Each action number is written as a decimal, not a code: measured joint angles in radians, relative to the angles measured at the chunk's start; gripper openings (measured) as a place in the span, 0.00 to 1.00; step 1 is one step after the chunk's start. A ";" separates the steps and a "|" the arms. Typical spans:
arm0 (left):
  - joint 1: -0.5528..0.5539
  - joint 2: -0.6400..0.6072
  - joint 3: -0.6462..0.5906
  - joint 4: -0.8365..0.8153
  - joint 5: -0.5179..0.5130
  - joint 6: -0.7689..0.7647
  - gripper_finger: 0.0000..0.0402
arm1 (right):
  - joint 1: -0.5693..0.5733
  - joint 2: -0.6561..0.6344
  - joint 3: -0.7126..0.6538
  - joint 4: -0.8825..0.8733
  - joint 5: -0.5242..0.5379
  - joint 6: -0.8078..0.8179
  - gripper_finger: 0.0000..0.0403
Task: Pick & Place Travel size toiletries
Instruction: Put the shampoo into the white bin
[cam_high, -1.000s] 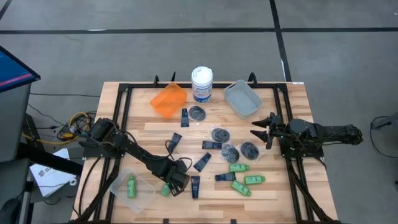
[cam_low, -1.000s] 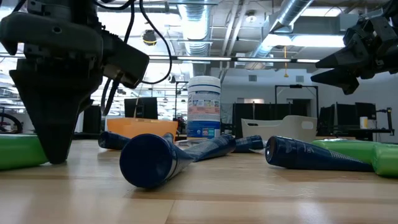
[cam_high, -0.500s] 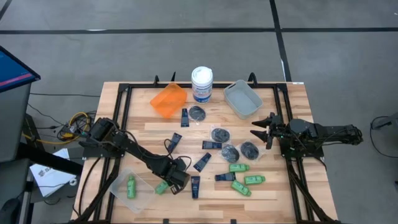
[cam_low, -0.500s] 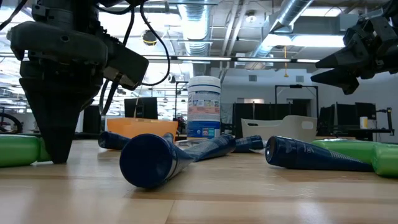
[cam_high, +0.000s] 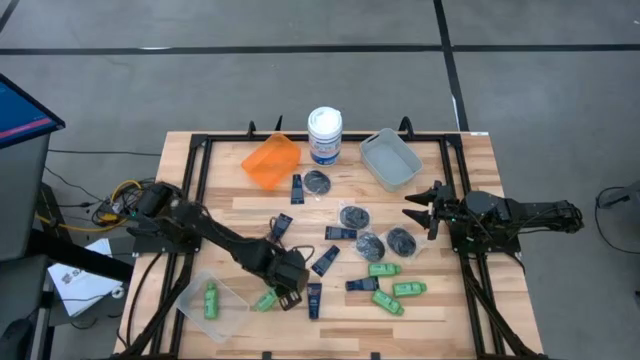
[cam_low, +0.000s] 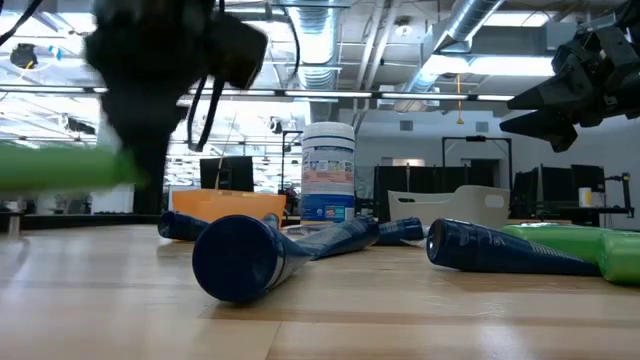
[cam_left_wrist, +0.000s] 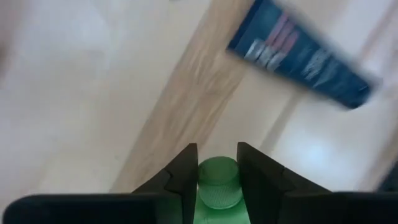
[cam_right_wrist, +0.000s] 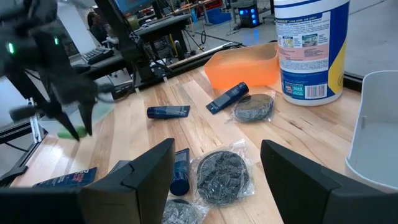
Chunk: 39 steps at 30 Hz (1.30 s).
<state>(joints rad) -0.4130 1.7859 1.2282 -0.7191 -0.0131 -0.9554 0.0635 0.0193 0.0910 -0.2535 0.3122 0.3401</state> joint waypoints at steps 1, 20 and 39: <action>0.005 -0.030 -0.001 -0.004 -0.014 0.002 0.22 | 0.000 0.000 0.000 0.000 0.000 0.000 0.57; -0.245 -0.274 -0.002 -0.199 -0.084 -0.093 0.22 | 0.000 0.000 0.000 0.000 0.000 0.000 0.57; -0.421 -0.271 -0.153 -0.188 -0.136 -0.411 0.22 | 0.000 0.000 0.000 0.000 0.000 0.000 0.57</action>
<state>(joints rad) -0.8340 1.5154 1.0749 -0.9075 -0.1486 -1.3665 0.0639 0.0196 0.0911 -0.2535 0.3122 0.3405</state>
